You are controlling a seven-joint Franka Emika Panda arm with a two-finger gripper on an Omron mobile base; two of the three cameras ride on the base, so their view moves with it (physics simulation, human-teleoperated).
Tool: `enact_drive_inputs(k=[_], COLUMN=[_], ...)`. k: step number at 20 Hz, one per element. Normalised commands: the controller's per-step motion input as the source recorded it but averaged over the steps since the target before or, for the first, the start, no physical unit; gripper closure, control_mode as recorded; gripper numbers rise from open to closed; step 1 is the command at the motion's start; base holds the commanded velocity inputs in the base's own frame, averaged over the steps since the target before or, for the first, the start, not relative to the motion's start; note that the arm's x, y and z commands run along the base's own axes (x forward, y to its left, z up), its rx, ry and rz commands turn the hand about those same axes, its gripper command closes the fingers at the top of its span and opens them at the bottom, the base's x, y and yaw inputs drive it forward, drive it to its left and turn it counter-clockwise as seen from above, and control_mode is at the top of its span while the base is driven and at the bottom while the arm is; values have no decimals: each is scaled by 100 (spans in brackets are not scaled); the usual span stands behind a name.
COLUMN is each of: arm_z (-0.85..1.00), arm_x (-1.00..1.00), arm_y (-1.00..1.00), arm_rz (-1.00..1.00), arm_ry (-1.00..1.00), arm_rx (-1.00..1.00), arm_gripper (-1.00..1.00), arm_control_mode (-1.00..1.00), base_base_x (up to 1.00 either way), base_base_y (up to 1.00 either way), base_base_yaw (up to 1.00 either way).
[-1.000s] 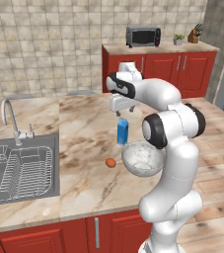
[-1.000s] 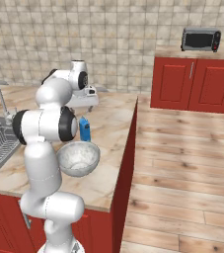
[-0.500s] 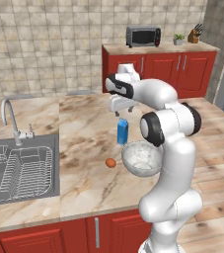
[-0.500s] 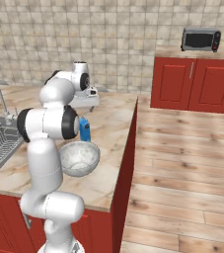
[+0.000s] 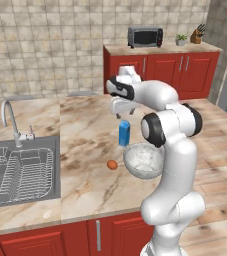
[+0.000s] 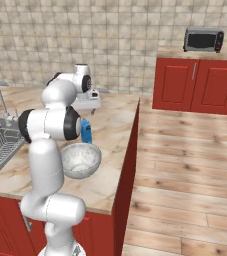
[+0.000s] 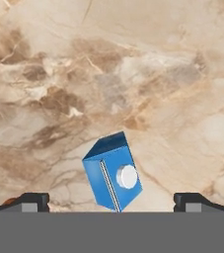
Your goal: Gather the eggs and milk located in the vicinity of the sink area and place them right next to the bowl.
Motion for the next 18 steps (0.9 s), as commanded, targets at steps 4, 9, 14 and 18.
enact_drive_inputs(k=[4,9,14,18], arm_z=[-48,-40,-24,-2], arm_x=[0,0,0,0], arm_y=[0,0,0,0], arm_rz=[0,0,0,0], arm_ry=[0,0,0,0], arm_rx=[0,0,0,0], arm_gripper=[-100,-100,-100,-100], arm_control_mode=[-100,-100,-100,-100], base_base_x=[0,0,0,0], base_base_y=[0,0,0,0], base_base_yaw=[0,0,0,0])
